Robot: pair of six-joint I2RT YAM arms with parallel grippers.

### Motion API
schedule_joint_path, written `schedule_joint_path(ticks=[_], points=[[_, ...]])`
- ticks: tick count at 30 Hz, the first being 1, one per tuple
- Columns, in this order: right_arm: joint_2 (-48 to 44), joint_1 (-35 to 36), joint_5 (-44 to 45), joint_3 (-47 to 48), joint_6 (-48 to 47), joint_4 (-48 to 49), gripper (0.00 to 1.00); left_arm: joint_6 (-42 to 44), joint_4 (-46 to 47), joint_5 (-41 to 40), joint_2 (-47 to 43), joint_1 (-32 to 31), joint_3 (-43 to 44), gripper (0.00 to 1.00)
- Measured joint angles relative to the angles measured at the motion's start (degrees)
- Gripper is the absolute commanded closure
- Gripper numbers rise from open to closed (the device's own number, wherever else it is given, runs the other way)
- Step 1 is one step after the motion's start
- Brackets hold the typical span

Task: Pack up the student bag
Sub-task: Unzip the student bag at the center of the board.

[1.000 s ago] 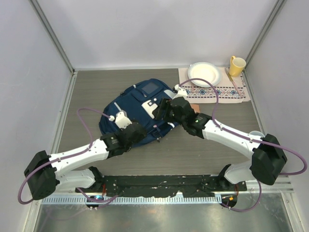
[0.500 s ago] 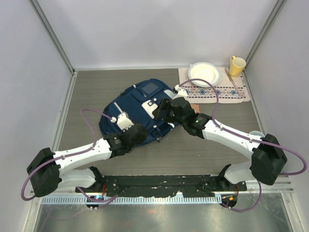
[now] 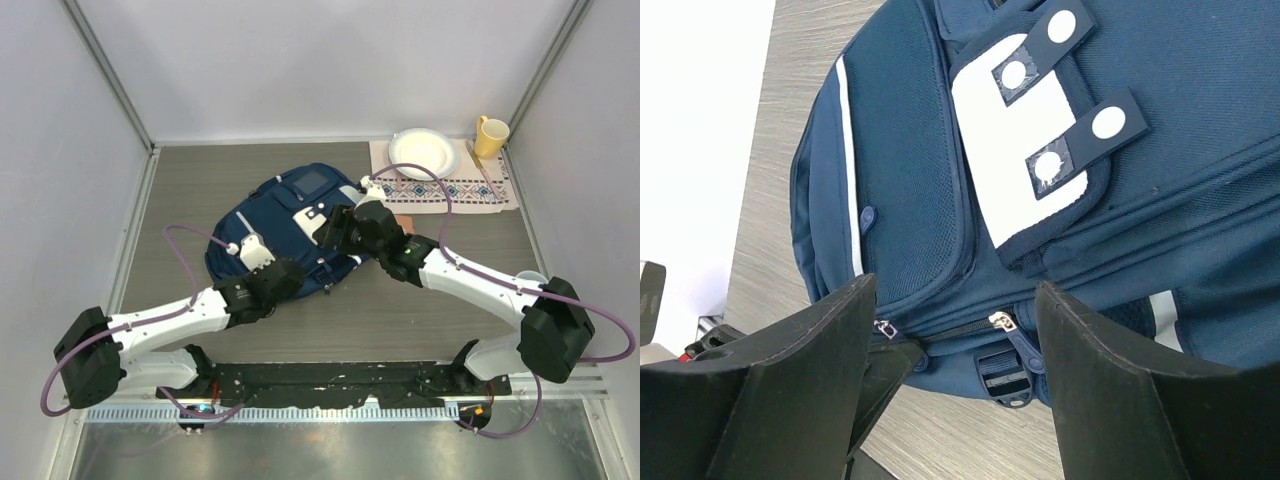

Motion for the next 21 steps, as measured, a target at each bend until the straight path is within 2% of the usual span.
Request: schedule_joint_path(ticks=[6,7,21], points=[[0.02,0.00,-1.75,-0.59,0.70,0.76,0.31,-0.22,-0.87,-1.70,-1.18,-0.04,-0.28,0.76],[0.02,0.00,-1.88,-0.61,0.74,0.79,0.31,-0.37,-0.87,-2.10,-1.29,-0.04,-0.28,0.71],[0.59,0.00,-3.30,-1.57,0.90,1.25,0.31,-1.03,-0.81,-3.32,-0.85,-0.04,-0.28,0.76]])
